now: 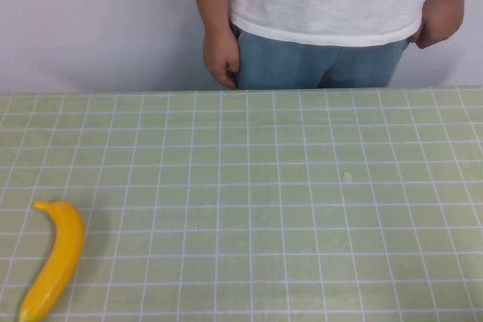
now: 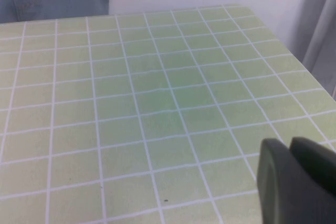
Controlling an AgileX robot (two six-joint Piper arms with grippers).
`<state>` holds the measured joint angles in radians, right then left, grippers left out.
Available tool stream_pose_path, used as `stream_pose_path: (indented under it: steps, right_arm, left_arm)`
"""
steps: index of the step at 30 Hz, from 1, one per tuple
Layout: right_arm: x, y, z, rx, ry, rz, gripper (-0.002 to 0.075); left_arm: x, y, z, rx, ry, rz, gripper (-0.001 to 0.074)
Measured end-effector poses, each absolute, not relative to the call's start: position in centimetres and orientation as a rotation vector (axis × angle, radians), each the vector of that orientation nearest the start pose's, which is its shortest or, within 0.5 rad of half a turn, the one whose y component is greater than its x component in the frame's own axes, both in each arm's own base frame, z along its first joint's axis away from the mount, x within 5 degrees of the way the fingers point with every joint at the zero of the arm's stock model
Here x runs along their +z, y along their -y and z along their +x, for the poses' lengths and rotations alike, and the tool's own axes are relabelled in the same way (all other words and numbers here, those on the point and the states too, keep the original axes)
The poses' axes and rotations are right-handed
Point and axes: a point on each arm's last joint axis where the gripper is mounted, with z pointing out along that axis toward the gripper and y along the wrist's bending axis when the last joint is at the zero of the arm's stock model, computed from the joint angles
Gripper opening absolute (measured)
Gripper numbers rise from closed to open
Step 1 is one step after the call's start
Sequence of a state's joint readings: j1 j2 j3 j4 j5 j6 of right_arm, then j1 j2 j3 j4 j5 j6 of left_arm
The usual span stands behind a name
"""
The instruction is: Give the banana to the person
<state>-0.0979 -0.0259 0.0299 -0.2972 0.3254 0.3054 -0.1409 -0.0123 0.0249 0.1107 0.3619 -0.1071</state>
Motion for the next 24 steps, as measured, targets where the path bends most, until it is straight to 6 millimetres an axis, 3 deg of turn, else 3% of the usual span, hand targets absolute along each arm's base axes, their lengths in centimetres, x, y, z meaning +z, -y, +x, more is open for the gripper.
stream_pose_path:
  steps: [11,24]
  right_arm:
    - [17.6,1.4,5.2,-0.138,-1.792,0.176,-0.0009]
    - [17.6,1.4,5.2,-0.138,-1.792,0.176,-0.0009]
  left_arm:
    - [17.4,0.5,5.3,-0.114,-1.850,0.052,-0.0004]
    - [18.6,0.6,5.5,-0.136,-1.709,0.052,-0.0004]
